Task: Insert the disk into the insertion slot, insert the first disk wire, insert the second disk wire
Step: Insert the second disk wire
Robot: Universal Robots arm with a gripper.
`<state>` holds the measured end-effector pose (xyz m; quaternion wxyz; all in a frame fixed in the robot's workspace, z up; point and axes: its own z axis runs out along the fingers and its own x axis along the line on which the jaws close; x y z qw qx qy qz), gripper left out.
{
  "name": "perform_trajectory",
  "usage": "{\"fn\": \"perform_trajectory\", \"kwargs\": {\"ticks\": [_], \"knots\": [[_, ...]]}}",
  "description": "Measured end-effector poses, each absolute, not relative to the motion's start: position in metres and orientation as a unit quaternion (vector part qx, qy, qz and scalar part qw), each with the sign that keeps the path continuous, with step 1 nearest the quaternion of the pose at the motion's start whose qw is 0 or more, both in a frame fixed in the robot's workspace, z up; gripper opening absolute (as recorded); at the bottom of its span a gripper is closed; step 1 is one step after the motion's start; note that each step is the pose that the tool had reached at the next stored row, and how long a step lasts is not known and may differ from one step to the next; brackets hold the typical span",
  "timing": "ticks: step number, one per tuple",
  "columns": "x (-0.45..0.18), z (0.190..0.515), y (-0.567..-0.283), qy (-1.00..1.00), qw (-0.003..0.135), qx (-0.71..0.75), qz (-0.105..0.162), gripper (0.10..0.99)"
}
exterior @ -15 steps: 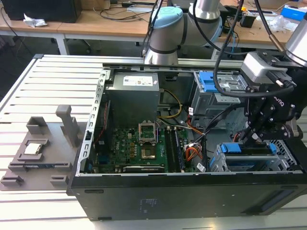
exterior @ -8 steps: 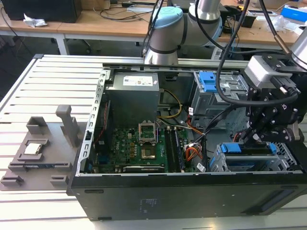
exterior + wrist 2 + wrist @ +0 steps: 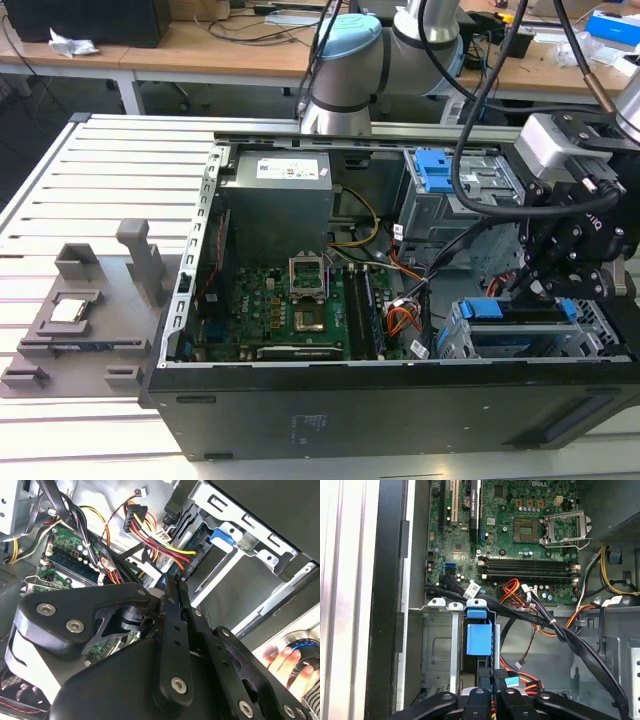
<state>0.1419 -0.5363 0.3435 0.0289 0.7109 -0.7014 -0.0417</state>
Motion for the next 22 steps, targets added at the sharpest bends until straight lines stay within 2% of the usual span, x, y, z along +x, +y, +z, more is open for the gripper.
{"fn": "perform_trajectory", "kwargs": {"ticks": [22], "knots": [[0.1441, 0.3433, -0.542, -0.701, 0.025, 0.711, -0.048, 0.145]]}}
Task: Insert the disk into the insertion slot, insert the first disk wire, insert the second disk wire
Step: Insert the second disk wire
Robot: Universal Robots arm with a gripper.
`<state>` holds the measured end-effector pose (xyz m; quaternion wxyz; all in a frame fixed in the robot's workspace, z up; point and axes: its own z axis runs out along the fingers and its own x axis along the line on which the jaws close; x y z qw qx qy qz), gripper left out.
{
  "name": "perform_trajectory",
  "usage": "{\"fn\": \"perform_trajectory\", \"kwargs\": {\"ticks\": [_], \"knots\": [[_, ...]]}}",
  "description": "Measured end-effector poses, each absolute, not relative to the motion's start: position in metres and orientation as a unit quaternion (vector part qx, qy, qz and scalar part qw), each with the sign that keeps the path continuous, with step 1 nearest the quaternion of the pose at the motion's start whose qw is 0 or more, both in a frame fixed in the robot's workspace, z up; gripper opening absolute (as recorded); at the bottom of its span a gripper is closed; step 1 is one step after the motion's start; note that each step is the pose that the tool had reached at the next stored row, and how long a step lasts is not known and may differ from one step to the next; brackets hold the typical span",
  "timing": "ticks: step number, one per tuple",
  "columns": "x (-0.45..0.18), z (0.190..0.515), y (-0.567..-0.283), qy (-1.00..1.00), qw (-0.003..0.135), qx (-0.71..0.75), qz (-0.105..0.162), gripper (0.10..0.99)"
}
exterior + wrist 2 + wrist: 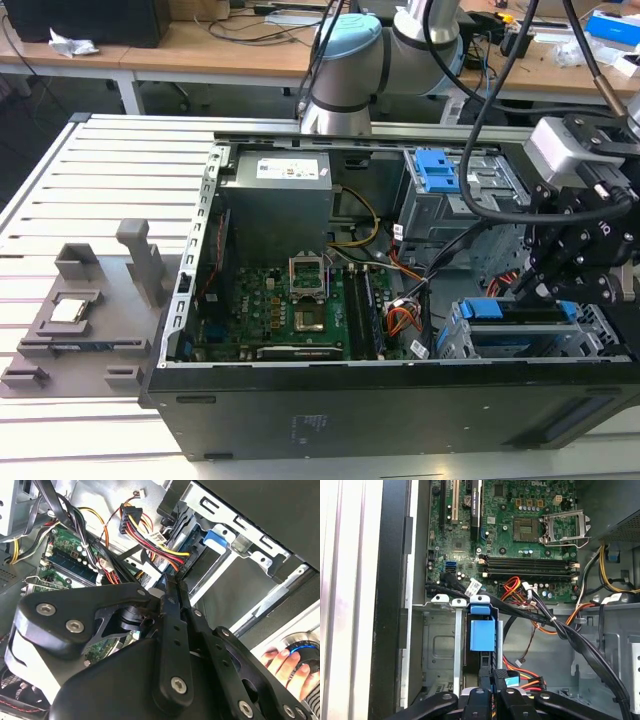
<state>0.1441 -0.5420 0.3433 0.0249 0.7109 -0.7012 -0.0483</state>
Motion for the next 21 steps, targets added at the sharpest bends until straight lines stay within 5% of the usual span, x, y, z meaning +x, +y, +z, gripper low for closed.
{"fn": "perform_trajectory", "kwargs": {"ticks": [21], "knots": [[0.1459, 0.3387, -0.5464, -0.701, 0.021, 0.711, -0.055, 0.145]]}}
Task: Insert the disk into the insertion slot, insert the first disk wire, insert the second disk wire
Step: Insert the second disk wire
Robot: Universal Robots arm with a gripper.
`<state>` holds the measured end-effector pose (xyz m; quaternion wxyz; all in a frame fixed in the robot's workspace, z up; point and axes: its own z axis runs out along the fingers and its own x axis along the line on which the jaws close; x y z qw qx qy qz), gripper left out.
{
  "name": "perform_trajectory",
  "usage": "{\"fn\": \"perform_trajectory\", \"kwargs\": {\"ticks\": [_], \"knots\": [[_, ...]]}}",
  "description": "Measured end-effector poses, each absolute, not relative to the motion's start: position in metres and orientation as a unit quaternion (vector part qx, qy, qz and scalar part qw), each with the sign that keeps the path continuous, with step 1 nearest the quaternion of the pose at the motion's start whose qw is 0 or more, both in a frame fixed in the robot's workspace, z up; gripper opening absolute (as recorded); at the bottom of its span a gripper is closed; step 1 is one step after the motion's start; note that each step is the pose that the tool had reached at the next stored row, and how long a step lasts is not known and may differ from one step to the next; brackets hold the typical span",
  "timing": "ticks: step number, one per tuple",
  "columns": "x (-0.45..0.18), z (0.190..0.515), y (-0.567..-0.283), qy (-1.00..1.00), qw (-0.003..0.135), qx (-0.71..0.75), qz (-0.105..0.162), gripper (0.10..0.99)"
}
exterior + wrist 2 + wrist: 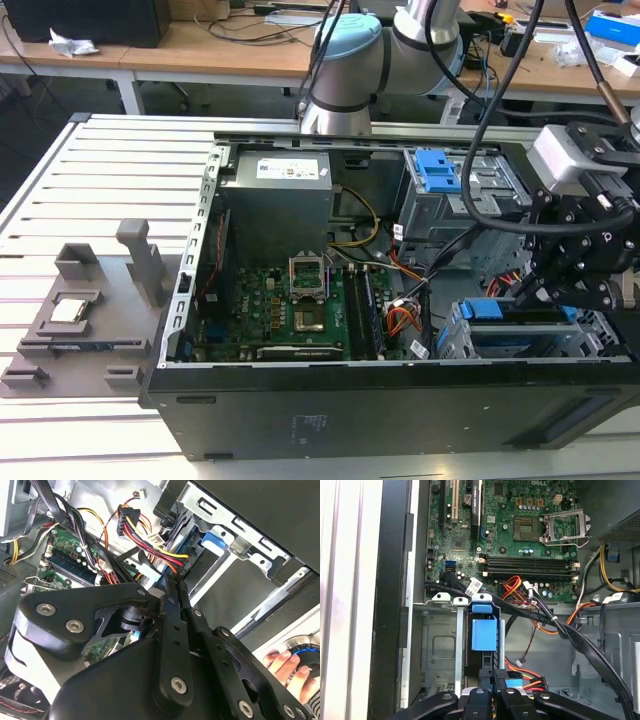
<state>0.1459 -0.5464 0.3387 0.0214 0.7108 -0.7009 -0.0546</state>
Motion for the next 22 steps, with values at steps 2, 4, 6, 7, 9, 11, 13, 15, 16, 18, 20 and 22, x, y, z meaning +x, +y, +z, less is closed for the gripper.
{"fn": "perform_trajectory", "kwargs": {"ticks": [2, 4, 6, 7, 9, 11, 13, 15, 16, 18, 20, 22], "knots": [[0.146, 0.337, -0.546, -0.701, 0.022, 0.711, -0.054, 0.145], [0.146, 0.337, -0.546, -0.701, 0.022, 0.711, -0.054, 0.145], [0.146, 0.337, -0.546, -0.701, 0.022, 0.711, -0.054, 0.145], [0.146, 0.337, -0.546, -0.701, 0.021, 0.711, -0.054, 0.157], [0.146, 0.336, -0.546, -0.701, 0.021, 0.711, -0.055, 0.157], [0.146, 0.337, -0.546, -0.701, 0.022, 0.711, -0.054, 0.22], [0.146, 0.35, -0.545, -0.701, 0.025, 0.711, -0.052, 0.22], [0.146, 0.351, -0.544, -0.701, 0.025, 0.711, -0.051, 0.22], [0.146, 0.351, -0.543, -0.701, 0.025, 0.711, -0.051, 0.141], [0.146, 0.35, -0.543, -0.701, 0.025, 0.711, -0.051, 0.106], [0.146, 0.349, -0.544, -0.701, 0.025, 0.711, -0.051, 0.106], [0.146, 0.345, -0.544, -0.701, 0.025, 0.711, -0.051, 0.106]]}}
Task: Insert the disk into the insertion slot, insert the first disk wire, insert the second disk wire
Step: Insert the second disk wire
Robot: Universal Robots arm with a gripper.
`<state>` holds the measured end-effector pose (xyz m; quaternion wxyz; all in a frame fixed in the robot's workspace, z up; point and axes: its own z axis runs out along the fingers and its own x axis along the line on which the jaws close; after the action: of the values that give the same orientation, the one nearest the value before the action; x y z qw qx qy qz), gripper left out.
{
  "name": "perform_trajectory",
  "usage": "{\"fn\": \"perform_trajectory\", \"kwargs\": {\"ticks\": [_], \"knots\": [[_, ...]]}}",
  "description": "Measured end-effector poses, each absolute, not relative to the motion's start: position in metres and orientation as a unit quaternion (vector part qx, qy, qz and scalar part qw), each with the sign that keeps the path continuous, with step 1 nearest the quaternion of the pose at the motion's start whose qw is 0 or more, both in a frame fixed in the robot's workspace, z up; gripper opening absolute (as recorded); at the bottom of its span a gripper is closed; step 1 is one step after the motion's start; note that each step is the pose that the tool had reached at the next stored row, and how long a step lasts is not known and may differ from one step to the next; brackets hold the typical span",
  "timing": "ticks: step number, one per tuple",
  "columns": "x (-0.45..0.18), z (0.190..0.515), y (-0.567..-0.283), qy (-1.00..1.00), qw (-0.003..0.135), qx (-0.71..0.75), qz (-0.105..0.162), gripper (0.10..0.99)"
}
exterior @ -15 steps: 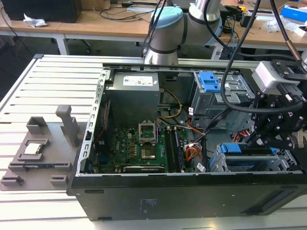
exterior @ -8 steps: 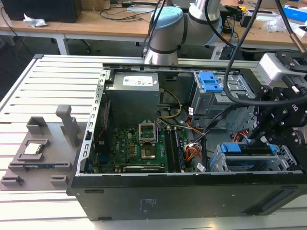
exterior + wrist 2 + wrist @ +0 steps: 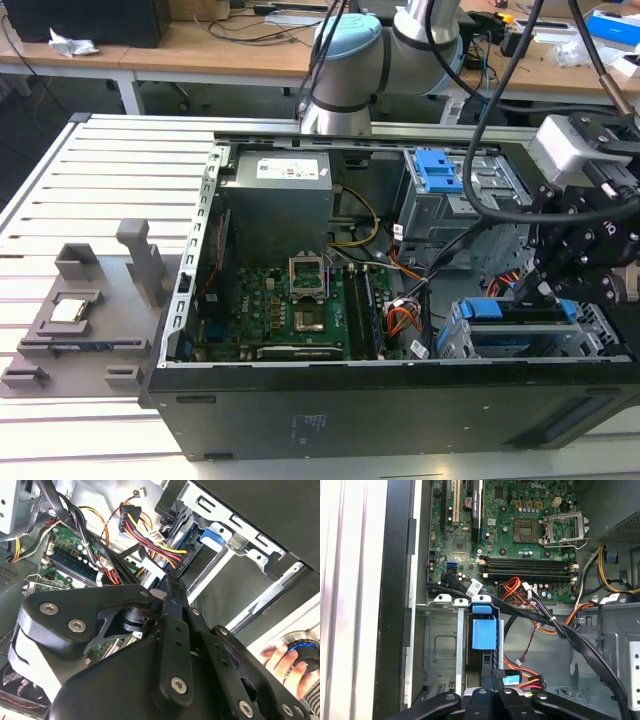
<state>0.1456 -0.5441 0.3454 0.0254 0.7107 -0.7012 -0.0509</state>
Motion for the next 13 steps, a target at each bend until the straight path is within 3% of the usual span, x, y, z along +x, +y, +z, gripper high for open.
{"fn": "perform_trajectory", "kwargs": {"ticks": [7, 13], "knots": [[0.146, 0.339, -0.544, -0.701, 0.026, 0.711, -0.051, 0.106], [0.146, 0.381, -0.544, -0.701, 0.03, 0.711, -0.047, 0.106]]}}
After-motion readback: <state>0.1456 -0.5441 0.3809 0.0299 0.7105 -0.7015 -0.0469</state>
